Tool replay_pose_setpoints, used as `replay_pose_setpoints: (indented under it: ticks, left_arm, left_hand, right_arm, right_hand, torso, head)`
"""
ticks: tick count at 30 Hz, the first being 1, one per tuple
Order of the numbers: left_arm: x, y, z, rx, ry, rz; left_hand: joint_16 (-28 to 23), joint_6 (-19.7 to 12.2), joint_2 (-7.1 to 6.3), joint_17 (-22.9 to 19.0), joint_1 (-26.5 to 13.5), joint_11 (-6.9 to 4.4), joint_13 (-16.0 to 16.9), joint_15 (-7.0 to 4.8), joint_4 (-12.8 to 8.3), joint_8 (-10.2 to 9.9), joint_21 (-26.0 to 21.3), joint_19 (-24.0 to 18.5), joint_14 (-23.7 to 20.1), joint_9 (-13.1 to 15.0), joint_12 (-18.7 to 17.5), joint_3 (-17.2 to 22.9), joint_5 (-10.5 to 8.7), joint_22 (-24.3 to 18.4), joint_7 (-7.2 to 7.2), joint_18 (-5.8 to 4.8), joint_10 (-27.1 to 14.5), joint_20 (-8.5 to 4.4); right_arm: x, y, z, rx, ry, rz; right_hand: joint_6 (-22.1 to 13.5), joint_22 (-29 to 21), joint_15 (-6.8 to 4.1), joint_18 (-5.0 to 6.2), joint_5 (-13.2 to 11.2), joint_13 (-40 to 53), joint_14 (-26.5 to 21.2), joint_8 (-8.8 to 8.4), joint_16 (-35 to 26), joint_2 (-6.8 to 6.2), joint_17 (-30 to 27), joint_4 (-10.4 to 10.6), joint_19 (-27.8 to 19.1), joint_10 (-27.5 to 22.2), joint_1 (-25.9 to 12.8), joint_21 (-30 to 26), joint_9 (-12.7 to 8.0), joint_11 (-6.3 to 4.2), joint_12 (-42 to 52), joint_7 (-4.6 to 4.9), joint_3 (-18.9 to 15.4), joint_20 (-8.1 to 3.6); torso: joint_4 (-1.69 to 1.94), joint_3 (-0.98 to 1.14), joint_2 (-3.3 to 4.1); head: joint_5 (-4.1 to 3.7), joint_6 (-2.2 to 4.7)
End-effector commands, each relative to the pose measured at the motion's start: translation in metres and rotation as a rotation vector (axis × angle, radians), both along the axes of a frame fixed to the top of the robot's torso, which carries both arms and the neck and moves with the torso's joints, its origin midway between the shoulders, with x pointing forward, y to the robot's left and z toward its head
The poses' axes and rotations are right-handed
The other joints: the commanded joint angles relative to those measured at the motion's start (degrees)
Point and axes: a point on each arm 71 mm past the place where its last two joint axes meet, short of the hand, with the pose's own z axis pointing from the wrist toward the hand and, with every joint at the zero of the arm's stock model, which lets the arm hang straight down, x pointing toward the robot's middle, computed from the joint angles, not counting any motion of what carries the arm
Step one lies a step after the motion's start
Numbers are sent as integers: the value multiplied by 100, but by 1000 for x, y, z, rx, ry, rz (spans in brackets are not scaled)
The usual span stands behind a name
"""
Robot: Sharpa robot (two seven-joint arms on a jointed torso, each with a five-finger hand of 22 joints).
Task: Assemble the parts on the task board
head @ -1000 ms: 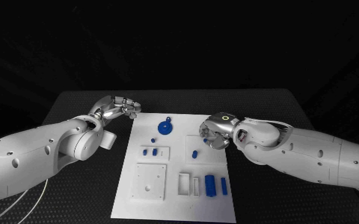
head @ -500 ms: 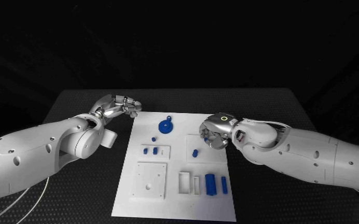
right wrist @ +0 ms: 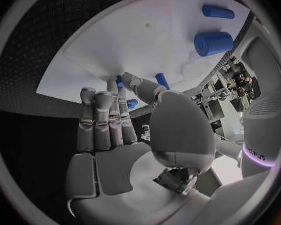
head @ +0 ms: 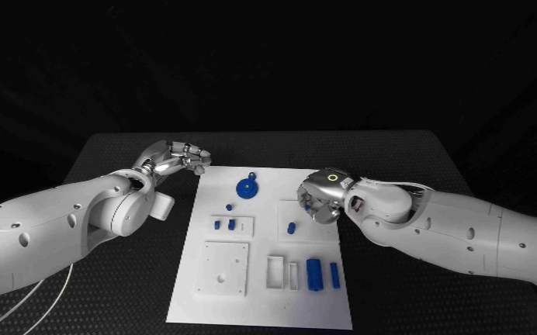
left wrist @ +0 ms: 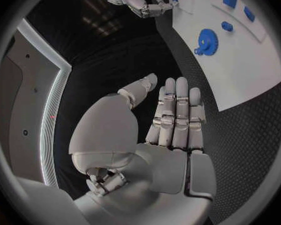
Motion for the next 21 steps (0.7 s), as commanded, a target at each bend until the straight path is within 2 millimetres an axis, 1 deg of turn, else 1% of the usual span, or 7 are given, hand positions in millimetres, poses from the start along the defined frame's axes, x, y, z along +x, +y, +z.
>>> replay_pose_setpoints:
  ticks: [1, 15, 19, 21]
  left_arm:
    - [0, -2, 1, -13, 2, -14]
    - [0, -1, 1, -12, 1, -11]
    - [0, -1, 1, -12, 1, -9]
    - [1, -1, 1, -12, 2, -9]
  left_hand:
    - [-26, -58, 11, 8, -42, 14, -5, -4, -6, 28, -30, 10, 49, -4, -16, -34, 24, 10, -1, 37, -23, 42]
    - [-39, -65, 8, 27, -38, 17, -7, -8, -11, 27, -35, 16, 67, -6, -17, -37, 28, 16, 1, 37, -29, 40]
    - [-44, -68, 7, 31, -43, 18, -8, -8, -8, 26, -36, 17, 69, -7, -18, -40, 28, 17, 3, 36, -32, 40]
    - [-48, -70, 9, 34, -46, 19, -9, -8, -5, 25, -37, 18, 70, -8, -18, -41, 28, 18, 4, 36, -34, 40]
  right_arm:
    - [-6, -2, -12, -74, 12, 4]
    - [-8, 3, -7, -35, -38, 7]
    - [-8, 3, -6, -27, -44, 8]
    - [-9, 3, -6, -22, -48, 8]
  right_hand:
    - [55, 107, -46, 89, 23, 79, 23, 42, 49, 10, 26, 4, 73, 80, 69, 37, 22, -4, 24, -3, 56, -11]
    - [106, 100, -73, 89, 7, 143, 75, 59, 85, -55, 72, 26, 138, 148, 68, 88, 67, -31, 21, -27, 143, -49]
    - [111, 97, -77, 89, 3, 153, 84, 61, 86, -69, 75, 42, 149, 157, 65, 93, 74, -35, 20, -29, 160, -54]
    - [115, 96, -79, 89, 1, 160, 91, 62, 86, -81, 78, 54, 156, 162, 64, 96, 79, -38, 18, -31, 173, -58]
  torso:
    - [0, -2, -1]
    - [-1, -2, 3]
    - [0, -8, 1]
    - [0, -7, 1]
  head:
    - [-4, -4]
    - [-17, 7]
    - [-11, 20]
    - [-8, 25]
